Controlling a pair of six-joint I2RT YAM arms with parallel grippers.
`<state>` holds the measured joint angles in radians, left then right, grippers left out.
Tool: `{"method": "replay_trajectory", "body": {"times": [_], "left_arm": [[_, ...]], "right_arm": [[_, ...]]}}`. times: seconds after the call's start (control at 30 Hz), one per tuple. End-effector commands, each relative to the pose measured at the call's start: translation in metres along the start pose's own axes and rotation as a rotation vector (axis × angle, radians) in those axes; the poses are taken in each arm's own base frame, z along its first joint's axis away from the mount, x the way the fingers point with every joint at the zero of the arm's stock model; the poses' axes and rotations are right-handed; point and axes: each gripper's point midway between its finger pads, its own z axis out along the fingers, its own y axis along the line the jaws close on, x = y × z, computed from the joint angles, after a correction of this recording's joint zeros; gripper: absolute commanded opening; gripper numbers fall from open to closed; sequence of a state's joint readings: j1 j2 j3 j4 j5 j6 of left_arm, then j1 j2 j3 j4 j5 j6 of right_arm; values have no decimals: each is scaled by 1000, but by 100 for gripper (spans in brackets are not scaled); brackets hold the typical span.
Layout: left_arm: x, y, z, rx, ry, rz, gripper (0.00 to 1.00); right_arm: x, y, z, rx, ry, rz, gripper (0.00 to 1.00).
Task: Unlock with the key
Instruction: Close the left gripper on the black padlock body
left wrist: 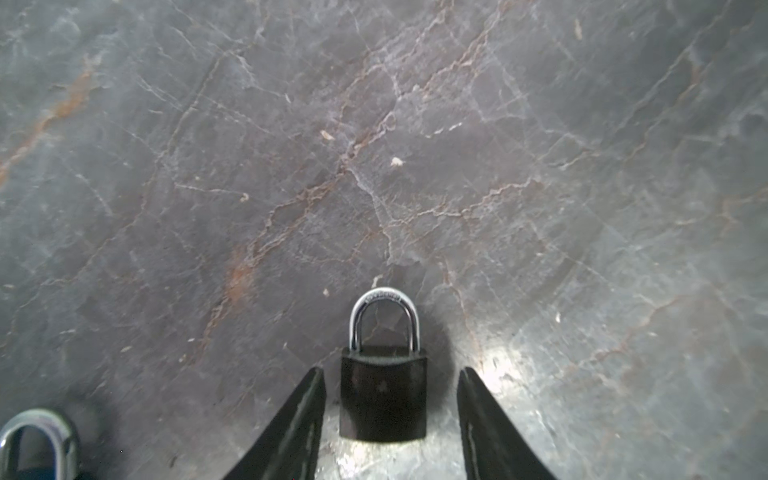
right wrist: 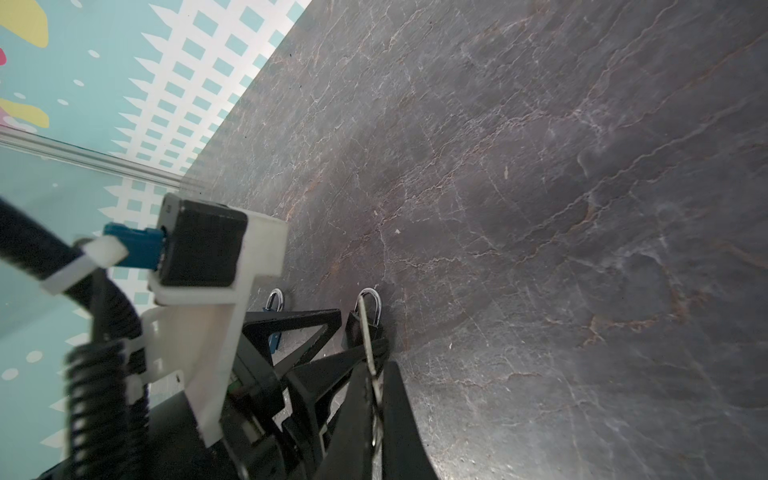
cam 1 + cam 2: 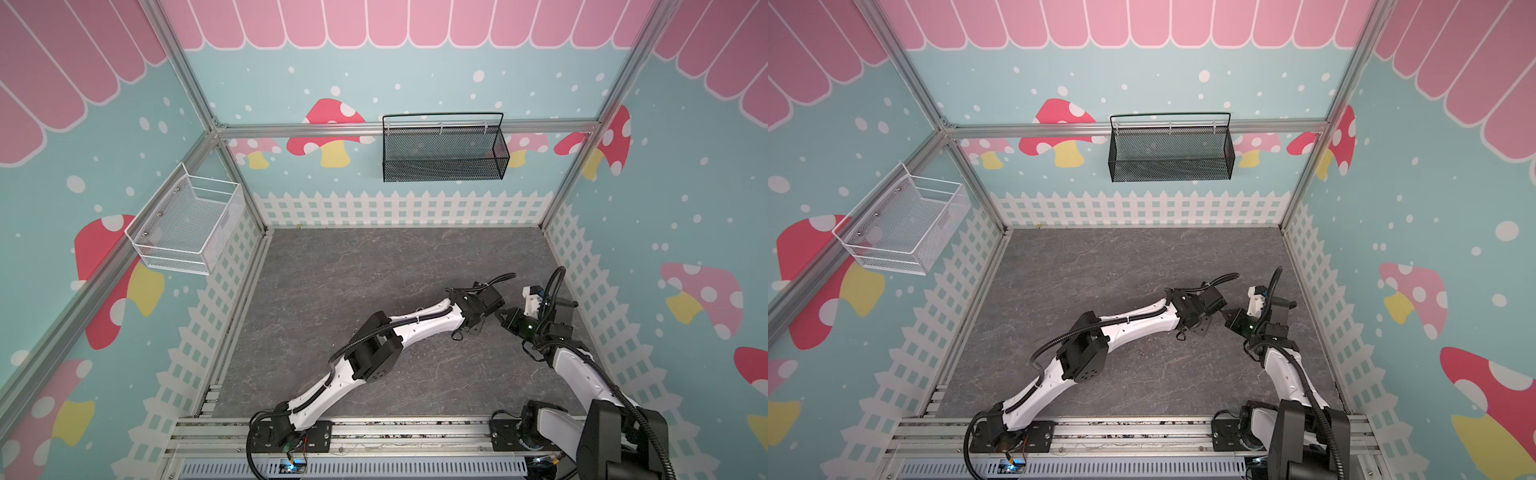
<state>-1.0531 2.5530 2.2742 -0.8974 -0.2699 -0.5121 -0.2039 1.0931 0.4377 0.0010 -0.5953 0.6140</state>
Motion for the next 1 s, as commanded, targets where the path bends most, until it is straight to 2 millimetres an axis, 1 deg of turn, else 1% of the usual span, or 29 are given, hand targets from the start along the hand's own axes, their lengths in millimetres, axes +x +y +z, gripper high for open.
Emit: {"method": "replay_trajectory", "body": {"times": [0.0,0.13,0.17,0.33,0.53,0.7,0.83,0.97], "left_arm": [[0,5,8,-19,11,-9,50],[4,7,12,-27,23,-9,48],[4,10,13,-30,25,-14,48],[15,18,19,-48,59,-12,46],[23,31,20,-73,82,-31,46],[29,26,22,-39,113,-45,43],[33,28,19,-41,121,-62,42],[39,26,20,-32,139,-56,40]], "right_arm": [[1,-1,-3,-4,-8,-7,0],[1,1,-3,-12,-6,-9,0],[1,1,-3,-13,-5,-9,0],[0,3,-3,-24,-4,-17,0],[0,7,-4,-43,-6,-18,0],[-1,9,-4,-52,-8,-19,0],[-2,10,-5,-53,-13,-18,0],[-3,10,-5,-55,-16,-16,0]]}}
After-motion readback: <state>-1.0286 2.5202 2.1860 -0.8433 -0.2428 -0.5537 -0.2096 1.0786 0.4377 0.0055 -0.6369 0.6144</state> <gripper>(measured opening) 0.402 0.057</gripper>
